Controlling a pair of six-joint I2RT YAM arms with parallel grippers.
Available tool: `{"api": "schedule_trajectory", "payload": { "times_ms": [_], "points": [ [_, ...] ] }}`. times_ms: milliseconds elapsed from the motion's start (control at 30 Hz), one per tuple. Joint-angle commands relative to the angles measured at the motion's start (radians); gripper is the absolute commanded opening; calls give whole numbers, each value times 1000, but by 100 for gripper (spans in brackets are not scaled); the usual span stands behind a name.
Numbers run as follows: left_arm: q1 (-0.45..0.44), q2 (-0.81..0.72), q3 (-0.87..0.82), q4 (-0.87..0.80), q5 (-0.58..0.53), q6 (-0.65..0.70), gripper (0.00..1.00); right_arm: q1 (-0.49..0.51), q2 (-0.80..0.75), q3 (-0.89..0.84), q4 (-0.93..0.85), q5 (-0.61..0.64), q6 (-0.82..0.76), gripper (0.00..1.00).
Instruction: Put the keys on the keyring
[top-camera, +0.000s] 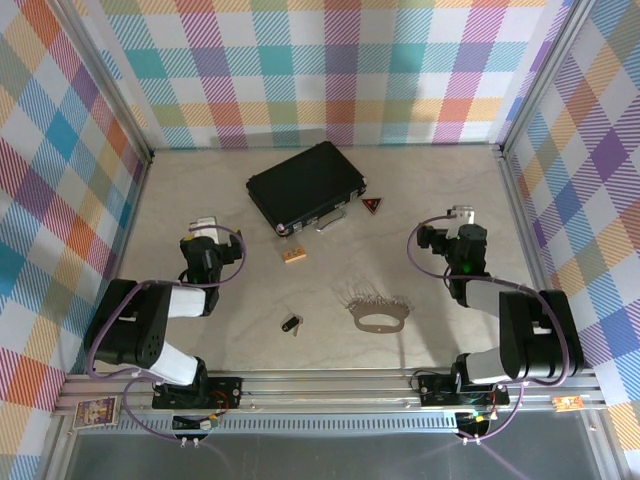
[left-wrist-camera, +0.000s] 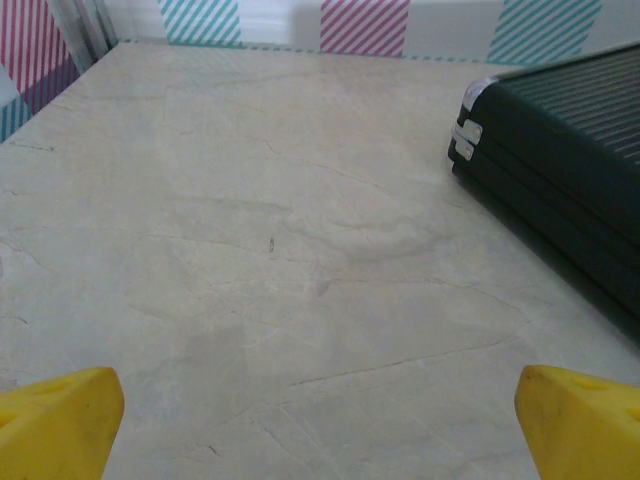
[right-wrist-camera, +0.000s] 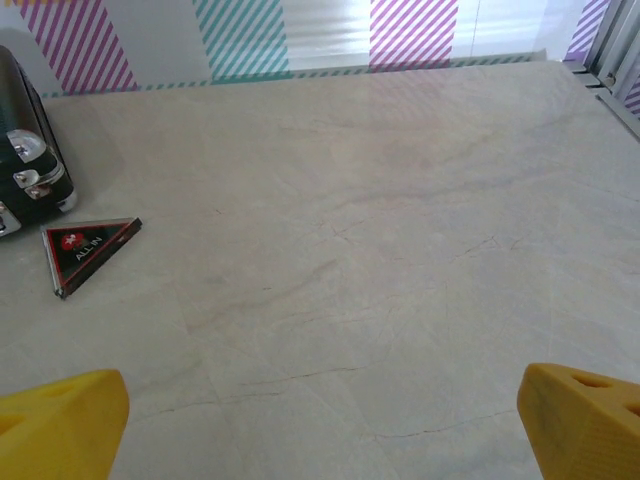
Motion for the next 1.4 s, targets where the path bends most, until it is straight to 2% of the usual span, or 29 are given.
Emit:
{"api": "schedule_trajectory", "payload": {
  "times_ms": [0, 133, 200, 300, 367, 500, 600, 767, 867, 1000, 1167, 1367],
  "points": [
    [9, -97, 36, -146, 12, -15, 100, -4, -59, 29, -105, -15, 3, 99],
    [6, -228, 101, -432, -14, -67, 100, -3, -169, 34, -211, -23, 69, 99],
    [2, -292, 128, -547, 11, -109, 100, -3, -225, 47, -290, -30, 110, 99],
    [-15, -392, 163, -716, 29, -212, 100, -2, -301, 129, -544, -8, 222, 99],
    [-26, -439, 198, -839, 71, -282, 100, -2, -331, 165, -671, -57, 261, 99],
    [-54, -453, 274, -1053, 237, -366, 100, 4, -377, 230, -904, -138, 324, 99],
    [-95, -462, 278, -1111, 346, -386, 100, 13, -426, 244, -1038, -178, 352, 99],
    [-194, -524, 282, -1206, 425, -416, 100, 83, -527, 246, -1211, -232, 386, 99],
    [-278, -551, 288, -1244, 468, -448, 100, 171, -568, 249, -1300, -233, 406, 99],
    [-373, -576, 256, -1198, 563, -510, 100, 293, -597, 252, -1386, -198, 459, 99],
    [-508, -561, 262, -1176, 564, -566, 100, 412, -625, 261, -1453, -171, 550, 99],
    [-614, -495, 291, -1130, 565, -612, 100, 501, -645, 250, -1485, -138, 609, 99]
  ]
}}
